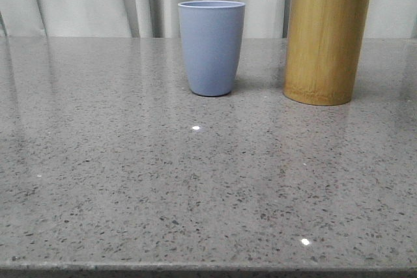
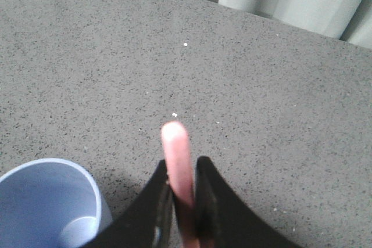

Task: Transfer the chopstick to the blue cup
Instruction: 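Grasp the pink chopstick in the bamboo holder with the right gripper, then lift the pink chopstick out of the bamboo holder with the right gripper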

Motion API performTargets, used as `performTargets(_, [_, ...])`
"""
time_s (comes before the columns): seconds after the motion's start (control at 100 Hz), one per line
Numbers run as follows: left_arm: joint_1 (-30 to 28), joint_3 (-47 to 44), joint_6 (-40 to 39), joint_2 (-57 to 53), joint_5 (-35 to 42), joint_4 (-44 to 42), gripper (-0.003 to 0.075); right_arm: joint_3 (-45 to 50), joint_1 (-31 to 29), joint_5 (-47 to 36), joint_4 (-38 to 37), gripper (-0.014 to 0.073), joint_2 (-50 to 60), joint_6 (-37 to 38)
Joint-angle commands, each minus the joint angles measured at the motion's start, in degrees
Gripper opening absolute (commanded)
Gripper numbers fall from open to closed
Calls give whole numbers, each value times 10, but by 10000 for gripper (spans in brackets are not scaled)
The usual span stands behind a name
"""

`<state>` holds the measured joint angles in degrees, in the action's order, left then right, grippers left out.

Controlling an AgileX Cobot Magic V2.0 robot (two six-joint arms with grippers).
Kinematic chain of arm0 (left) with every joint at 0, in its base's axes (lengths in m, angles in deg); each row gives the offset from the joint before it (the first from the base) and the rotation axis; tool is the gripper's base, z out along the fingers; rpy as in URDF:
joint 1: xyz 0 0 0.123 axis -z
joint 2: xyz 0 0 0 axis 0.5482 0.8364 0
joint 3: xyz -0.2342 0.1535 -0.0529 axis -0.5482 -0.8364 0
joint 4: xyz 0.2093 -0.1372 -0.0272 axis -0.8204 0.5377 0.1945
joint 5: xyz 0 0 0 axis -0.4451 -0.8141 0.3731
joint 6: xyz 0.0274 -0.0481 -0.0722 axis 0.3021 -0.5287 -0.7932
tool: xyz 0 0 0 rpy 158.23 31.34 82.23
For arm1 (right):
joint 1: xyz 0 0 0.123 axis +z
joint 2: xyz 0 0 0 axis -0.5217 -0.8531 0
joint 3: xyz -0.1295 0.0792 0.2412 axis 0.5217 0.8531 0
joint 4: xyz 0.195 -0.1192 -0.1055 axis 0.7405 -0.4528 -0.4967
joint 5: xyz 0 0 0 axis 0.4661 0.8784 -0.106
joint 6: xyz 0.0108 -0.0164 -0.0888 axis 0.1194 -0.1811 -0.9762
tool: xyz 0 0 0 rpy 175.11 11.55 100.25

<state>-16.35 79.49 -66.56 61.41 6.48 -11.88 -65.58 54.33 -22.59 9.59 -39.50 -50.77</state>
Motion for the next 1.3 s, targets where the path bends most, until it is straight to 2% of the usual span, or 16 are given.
performTargets(0.0, [-3, 14, -3, -3, 43, 5, 211, -22, 1, -41, -2, 46, 22, -3])
performTargets(0.38, [-3, 14, -3, -3, 43, 5, 211, -40, 1, -30, -12, 13, 36, -4])
performTargets(0.65, [-3, 14, -3, -3, 43, 5, 211, -123, 10, -15, -19, 13, 68, -47])
performTargets(0.86, [-3, 14, -4, -3, 43, 5, 211, -201, 48, 8, -19, 13, 71, -57])
performTargets(1.12, [-3, 14, -4, -3, 44, 5, 211, -215, 110, -51, -18, 13, 59, -57])
performTargets(1.29, [-3, 14, -4, -3, 44, 5, 211, -215, 120, -82, 9, 13, 25, -51])
